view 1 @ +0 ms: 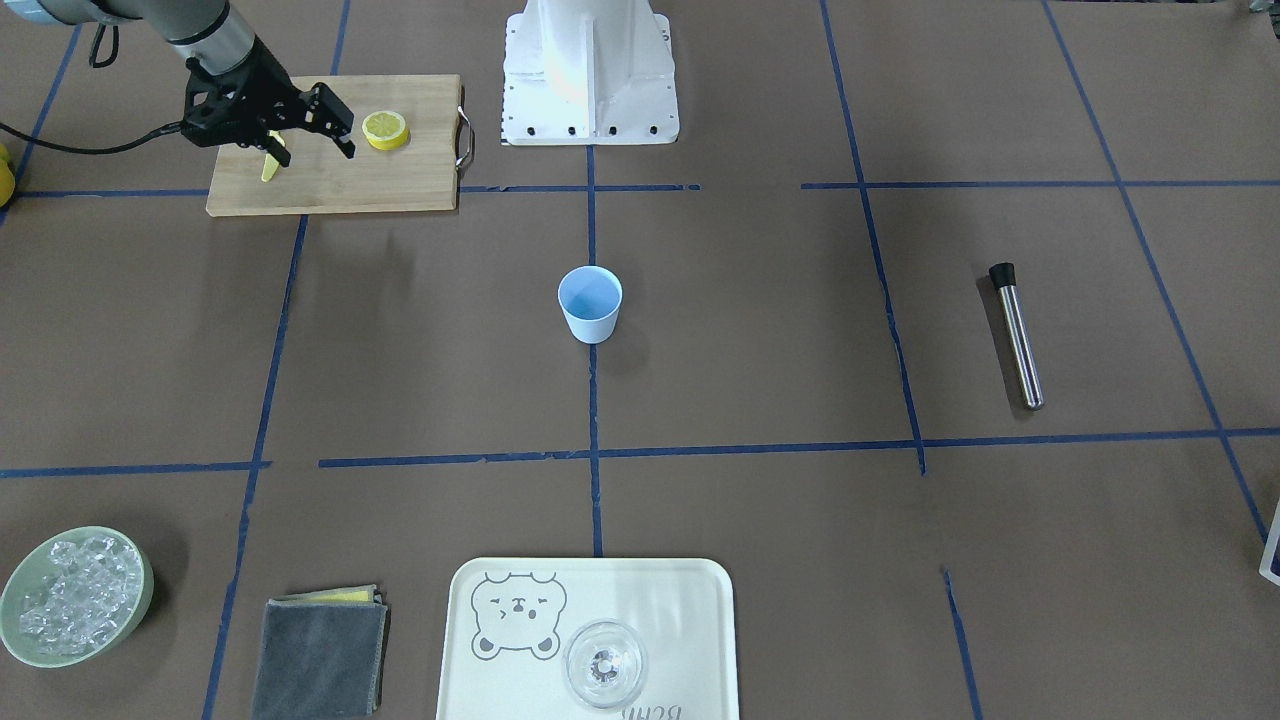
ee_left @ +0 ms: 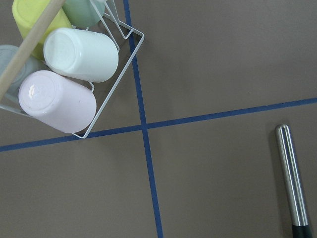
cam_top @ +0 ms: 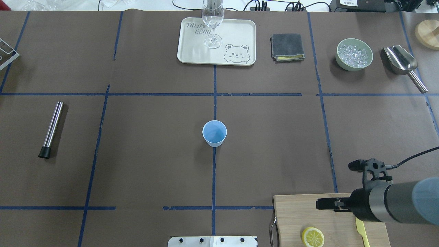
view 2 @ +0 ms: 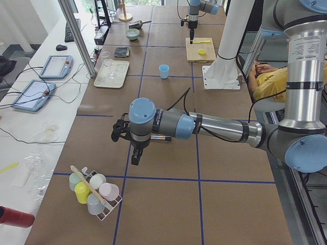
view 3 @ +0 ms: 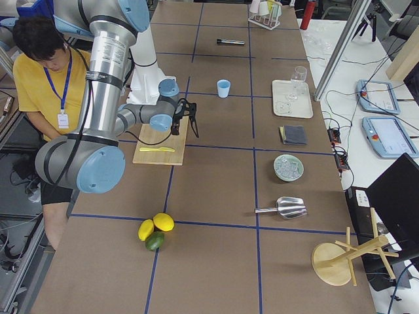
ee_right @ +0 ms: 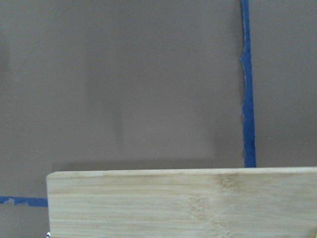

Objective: Squeeze lemon into cup
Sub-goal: 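Move the right gripper down over the lemon slice on the cutting board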

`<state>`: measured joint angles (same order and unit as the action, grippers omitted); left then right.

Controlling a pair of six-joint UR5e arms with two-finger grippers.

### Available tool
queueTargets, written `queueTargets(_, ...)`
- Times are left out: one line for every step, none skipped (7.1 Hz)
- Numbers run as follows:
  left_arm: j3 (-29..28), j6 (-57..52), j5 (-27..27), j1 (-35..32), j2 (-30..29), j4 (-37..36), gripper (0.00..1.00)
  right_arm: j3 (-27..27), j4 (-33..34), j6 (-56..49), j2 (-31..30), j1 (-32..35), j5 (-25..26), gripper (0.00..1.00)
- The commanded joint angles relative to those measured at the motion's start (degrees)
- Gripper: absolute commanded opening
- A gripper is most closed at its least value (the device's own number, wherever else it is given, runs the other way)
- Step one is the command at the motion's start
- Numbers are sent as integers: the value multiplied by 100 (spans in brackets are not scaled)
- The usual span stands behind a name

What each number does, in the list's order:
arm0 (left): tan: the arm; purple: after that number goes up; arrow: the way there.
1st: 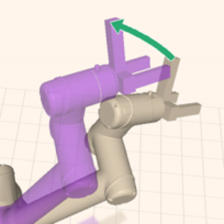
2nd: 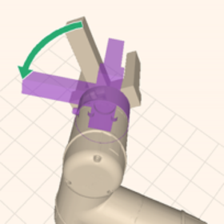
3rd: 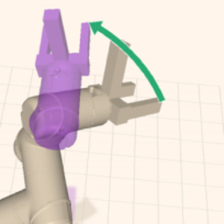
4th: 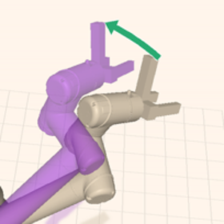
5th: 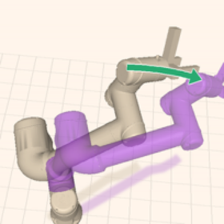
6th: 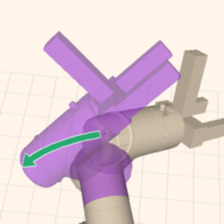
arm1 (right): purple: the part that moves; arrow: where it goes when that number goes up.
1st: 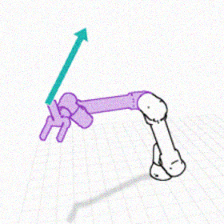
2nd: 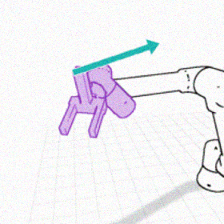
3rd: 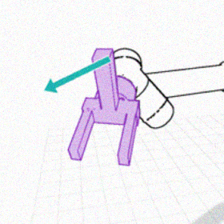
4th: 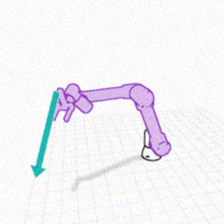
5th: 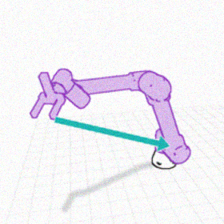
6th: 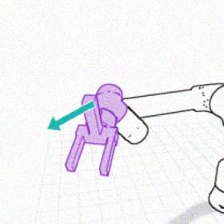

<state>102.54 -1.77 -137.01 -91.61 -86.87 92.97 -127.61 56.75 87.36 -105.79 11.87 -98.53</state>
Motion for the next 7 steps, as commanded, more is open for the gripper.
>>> queueTargets(-41,10,-9,3,4,98,100,-589,2129,771,1045,-1176,1063,100)
queueTargets(-49,10,-88,3,12,98,100,-581,3122,1008,1704,-1343,1073,100)
queueTargets(-84,10,-297,3,13,98,100,-564,3480,1037,1928,-1336,1081,100)
queueTargets(-85,10,-317,3,13,98,100,-511,3483,1028,1878,-1302,1082,100)
queueTargets(-76,10,-335,3,13,98,100,-319,3466,1020,1878,-1275,1073,100)
queueTargets(-67,10,-430,-6,13,98,100,-291,3457,1020,1861,-1266,1038,100)
queueTargets(-41,18,-431,-6,13,98,100,-317,3274,1046,1538,-1266,1046,100)
